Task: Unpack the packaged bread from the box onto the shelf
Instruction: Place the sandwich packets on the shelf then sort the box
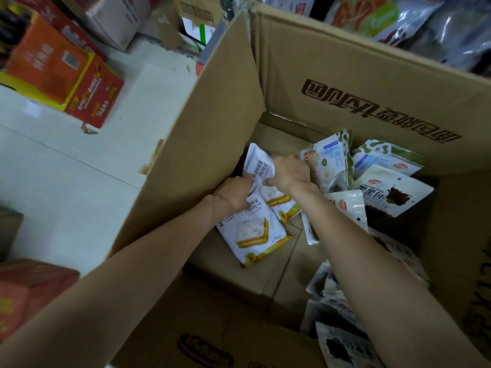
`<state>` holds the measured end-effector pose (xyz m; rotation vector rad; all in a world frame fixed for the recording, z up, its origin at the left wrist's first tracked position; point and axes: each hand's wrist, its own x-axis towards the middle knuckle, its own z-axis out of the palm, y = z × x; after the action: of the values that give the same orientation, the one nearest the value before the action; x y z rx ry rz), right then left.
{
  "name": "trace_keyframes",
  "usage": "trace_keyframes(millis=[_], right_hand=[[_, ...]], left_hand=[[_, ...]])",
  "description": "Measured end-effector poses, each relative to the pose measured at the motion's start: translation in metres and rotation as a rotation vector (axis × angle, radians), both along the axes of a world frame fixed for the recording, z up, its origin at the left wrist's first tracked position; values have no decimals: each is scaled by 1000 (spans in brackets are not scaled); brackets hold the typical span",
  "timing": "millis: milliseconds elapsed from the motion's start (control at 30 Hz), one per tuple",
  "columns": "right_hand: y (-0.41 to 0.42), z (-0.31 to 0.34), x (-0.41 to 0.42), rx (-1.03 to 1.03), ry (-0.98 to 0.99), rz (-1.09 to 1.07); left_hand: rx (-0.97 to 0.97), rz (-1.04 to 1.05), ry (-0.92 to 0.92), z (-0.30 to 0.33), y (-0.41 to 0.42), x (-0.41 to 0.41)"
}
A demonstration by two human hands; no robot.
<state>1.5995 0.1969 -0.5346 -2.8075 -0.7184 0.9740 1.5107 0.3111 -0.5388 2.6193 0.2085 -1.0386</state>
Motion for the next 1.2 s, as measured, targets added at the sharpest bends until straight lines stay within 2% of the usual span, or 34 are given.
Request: trace_keyframes(millis=[133,233,367,433,500,600,700,1000,1200], right_hand=[[-22,43,-27,120,-183,-93],[-47,78,-43,181,-278,-157],[-85,111,-62,221,-232,-307],[-100,118,-69,273,-182,-368],[-115,125,-76,297,-180,-414],[-138,143,-85,318,-204,-474],[-159,176,-90,403,-213,-545],[-215,289,-100,597,-365,-472],[-247,359,-75,1049,-348,-754]], left_hand=[[-97,-4,-9,11,-3,-8],[-244,77,97,20,-10,-20],[-296,29,197,35,-26,-44],[-224,-35,162,38,-33,-53],[-187,-10,120,43,-38,-58],[-119,-17,2,65,-43,-62],[-30,-46,-195,107,-42,-64],[40,45,-797,280,-62,-68],[16,46,-1021,375,-78,-31]])
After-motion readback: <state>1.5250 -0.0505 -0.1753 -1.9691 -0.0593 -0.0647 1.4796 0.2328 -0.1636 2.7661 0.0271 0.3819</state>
